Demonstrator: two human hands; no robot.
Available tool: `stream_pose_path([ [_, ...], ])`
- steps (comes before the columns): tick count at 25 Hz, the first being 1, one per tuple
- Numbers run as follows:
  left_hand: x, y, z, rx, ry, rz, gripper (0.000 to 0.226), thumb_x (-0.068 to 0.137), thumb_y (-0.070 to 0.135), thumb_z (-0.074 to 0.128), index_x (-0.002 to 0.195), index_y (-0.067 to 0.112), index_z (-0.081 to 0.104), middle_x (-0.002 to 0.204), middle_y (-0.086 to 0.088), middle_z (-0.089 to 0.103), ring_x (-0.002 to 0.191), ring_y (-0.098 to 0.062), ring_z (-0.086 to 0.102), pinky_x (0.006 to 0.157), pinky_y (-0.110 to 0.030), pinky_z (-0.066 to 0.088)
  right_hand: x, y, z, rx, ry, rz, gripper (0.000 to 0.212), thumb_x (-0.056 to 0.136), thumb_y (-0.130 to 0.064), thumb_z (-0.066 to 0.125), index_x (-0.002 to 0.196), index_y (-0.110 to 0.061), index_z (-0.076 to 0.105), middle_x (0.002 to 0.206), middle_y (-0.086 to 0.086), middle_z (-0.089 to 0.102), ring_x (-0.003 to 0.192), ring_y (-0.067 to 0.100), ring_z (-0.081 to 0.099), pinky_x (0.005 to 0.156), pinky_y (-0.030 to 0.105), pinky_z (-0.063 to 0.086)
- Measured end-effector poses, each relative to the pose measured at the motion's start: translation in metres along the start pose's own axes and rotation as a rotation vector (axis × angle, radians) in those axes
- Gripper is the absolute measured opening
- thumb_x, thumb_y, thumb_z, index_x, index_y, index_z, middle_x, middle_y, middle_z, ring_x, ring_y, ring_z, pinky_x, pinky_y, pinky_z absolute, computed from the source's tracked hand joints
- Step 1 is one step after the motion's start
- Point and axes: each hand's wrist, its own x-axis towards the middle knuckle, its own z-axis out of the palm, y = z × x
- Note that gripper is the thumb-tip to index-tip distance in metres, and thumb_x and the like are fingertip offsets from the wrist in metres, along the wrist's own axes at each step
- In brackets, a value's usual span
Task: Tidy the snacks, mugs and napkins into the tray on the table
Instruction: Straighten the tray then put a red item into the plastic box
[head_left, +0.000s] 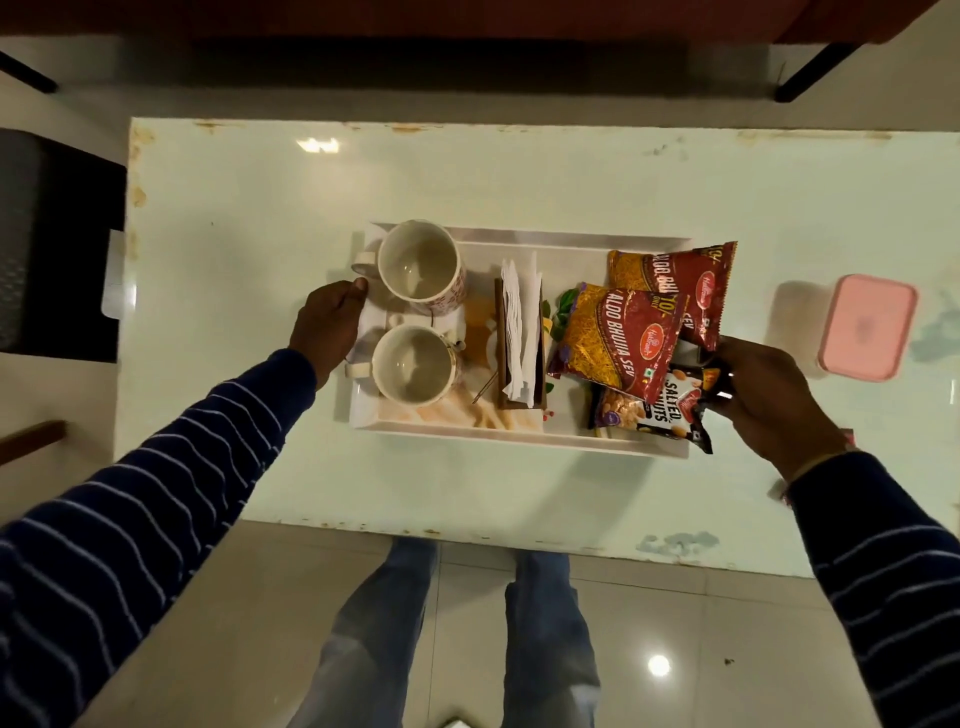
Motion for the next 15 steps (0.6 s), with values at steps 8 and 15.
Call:
stream_pose_path([
  [8,0.009,-0.007,0.014,0.038,0.012,-0.044,0.044,0.1,0.043,0.042,0.066,0.017,0.033,0.06,0.0,0.03,0.059,-0.02,0.028,0.062,-0.035,0.027,0.014,-0.001,-0.001,-0.014,0.017,0.011,0.014,0.085,-0.018,0.064,0.08,-0.018,0.077,0.076,0.008,0.074,0.071,0.022,0.073,0.069,0.037,0.057],
  [15,0.011,-0.011,0.019,0.061,0.028,-0.065,0.045,0.099,0.046,0.041,0.066,0.016,0.036,0.059,0.0,0.032,0.06,-0.02,0.031,0.064,-0.036,0.031,0.017,0.003,0.002,-0.001,0.025,0.034,0.016,0.083,-0.022,0.064,0.078,-0.02,0.078,0.079,0.006,0.076,0.07,0.02,0.074,0.072,0.038,0.057],
])
